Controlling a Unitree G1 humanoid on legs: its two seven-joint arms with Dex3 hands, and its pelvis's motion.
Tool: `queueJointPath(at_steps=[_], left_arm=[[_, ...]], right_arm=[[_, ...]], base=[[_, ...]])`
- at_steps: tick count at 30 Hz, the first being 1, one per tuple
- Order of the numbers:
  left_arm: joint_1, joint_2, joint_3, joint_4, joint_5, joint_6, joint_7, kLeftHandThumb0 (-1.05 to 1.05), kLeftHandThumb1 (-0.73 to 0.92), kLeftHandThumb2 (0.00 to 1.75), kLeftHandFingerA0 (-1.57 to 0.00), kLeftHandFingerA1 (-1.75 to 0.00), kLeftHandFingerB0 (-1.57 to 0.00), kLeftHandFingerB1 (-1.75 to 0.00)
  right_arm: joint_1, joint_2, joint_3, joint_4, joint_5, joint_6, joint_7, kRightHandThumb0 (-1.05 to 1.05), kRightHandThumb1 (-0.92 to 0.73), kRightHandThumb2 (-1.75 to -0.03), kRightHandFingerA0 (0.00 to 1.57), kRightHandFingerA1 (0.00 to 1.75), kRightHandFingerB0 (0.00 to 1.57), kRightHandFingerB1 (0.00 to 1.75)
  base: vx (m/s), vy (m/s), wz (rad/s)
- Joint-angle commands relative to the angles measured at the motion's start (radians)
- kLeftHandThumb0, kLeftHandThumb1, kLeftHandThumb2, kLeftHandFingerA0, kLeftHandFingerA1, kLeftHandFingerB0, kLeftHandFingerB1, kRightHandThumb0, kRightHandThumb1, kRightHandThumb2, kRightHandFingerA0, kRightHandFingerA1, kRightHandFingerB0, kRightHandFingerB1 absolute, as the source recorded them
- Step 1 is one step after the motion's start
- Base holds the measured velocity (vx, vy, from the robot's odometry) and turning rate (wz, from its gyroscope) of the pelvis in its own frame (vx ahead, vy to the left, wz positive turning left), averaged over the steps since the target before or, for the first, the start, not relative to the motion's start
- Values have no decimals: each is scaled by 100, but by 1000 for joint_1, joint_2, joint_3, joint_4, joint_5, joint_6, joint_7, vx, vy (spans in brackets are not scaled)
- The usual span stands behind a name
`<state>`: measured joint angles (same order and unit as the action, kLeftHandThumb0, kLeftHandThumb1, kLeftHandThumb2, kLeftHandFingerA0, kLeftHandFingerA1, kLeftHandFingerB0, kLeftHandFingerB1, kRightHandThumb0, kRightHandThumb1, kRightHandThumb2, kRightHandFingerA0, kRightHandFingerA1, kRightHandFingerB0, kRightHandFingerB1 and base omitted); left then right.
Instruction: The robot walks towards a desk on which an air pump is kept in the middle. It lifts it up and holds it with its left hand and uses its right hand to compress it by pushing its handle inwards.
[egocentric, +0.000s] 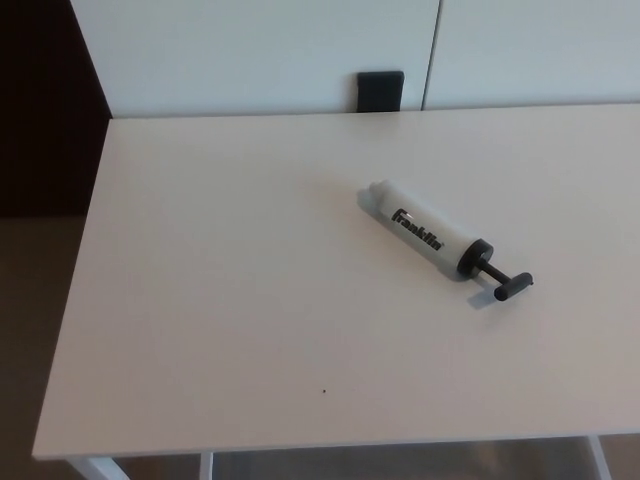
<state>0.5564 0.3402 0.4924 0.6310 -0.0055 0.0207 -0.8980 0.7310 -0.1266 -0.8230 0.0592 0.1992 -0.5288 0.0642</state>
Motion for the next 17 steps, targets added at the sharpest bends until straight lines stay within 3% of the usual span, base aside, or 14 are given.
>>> queueJointPath(at_steps=[1,2,3,4,5,7,8,9,10,13,15,16,17], left_arm=[[303,-443,-547,-684,-257,361,7,-63,89,66,-53,-58,-45,-41],[301,-507,-522,-654,-286,450,60,-66,89,67,-58,-61,-35,-35],[300,-542,-507,-643,-299,496,94,-66,89,67,-58,-61,-35,-35],[298,-546,-501,-651,-293,498,110,-66,89,67,-58,-61,-35,-35],[286,-568,-493,-673,-282,506,154,-65,86,66,-59,-60,-30,-32],[280,-584,-489,-690,-274,513,182,-65,86,66,-59,-60,-30,-32],[287,-580,-475,-693,-228,427,199,-57,89,67,-57,-66,-41,-35],[293,-574,-466,-694,-195,363,208,-57,89,67,-57,-66,-41,-35],[330,-561,-446,-653,-173,275,190,-56,89,67,-61,-69,-44,-35],[376,-550,-429,-612,-162,204,172,-56,89,67,-61,-69,-44,-35],[430,-607,-396,-634,-201,262,233,-50,80,64,-58,-64,-43,-40],[438,-635,-393,-652,-194,272,282,-51,64,97,-55,-70,-41,-58],[443,-652,-394,-666,-187,277,316,-51,64,97,-55,-70,-41,-58]], right_arm=[[109,135,561,-130,-24,-13,285,-86,-74,-67,31,64,22,49],[94,222,777,-149,84,239,365,-87,-83,-65,56,72,42,62],[79,262,880,-151,124,350,405,-87,-83,-65,56,72,42,62],[65,256,873,-137,98,321,406,-87,-83,-65,56,72,42,62],[39,247,860,-130,96,323,407,-85,-84,-65,32,65,20,45],[24,241,855,-130,106,334,405,-85,-84,-65,32,65,20,45],[50,257,842,-119,161,354,419,-81,-59,-103,47,71,31,55],[72,269,833,-111,200,366,429,-81,-59,-103,47,71,31,55],[139,261,813,-83,222,333,472,-83,-91,-66,37,68,24,46],[212,239,797,-53,235,287,516,-83,-91,-66,37,68,24,46],[288,220,802,-80,233,321,484,-81,-83,-66,32,72,22,51],[292,223,805,-78,231,333,463,-81,-81,-65,32,73,25,53],[292,224,809,-76,232,340,448,-81,-81,-65,32,73,25,53]], base=[[0,0,0],[0,0,0],[0,0,0],[0,0,0],[0,0,0],[0,0,0],[0,0,0],[0,0,0],[0,0,0],[0,0,0],[0,0,0],[0,0,0],[0,0,0]])
